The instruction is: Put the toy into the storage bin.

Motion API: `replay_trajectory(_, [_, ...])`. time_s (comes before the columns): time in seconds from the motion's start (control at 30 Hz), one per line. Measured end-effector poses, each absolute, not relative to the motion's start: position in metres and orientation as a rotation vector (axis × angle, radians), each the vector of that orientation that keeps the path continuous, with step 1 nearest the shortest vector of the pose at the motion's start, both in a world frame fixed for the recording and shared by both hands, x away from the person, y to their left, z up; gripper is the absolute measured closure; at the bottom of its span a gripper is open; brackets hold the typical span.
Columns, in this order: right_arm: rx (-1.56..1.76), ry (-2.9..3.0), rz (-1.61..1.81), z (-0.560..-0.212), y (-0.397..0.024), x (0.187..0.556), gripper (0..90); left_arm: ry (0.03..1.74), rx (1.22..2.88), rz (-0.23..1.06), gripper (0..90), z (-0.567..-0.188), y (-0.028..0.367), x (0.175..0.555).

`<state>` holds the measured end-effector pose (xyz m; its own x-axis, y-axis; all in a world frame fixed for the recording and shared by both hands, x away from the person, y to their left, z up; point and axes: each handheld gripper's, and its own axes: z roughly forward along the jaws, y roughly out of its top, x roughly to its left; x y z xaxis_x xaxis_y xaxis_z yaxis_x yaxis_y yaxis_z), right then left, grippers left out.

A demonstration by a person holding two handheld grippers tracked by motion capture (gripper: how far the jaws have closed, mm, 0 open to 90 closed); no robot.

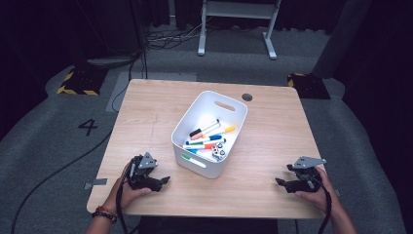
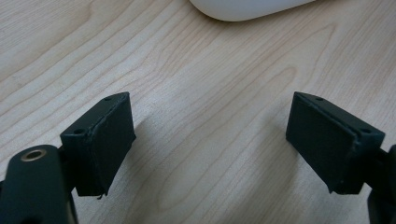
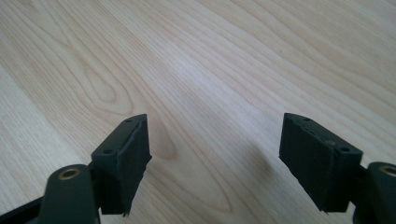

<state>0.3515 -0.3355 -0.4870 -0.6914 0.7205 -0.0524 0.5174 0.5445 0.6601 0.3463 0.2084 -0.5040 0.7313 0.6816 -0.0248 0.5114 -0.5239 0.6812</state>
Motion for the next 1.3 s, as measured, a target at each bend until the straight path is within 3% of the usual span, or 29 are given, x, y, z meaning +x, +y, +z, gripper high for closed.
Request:
replay_trajectory(0.27, [1.098, 2.335, 1.044, -0.504, -0.357, 0.341, 22.9, 0.891, 2.25, 0.328, 15.3, -0.504, 0.209, 0.347])
replay_trajectory(1.3, [1.116, 2.319, 1.045, -0.504, -0.357, 0.339, 22.5, 0.897, 2.244, 0.326, 15.2, -0.504, 0.209, 0.347])
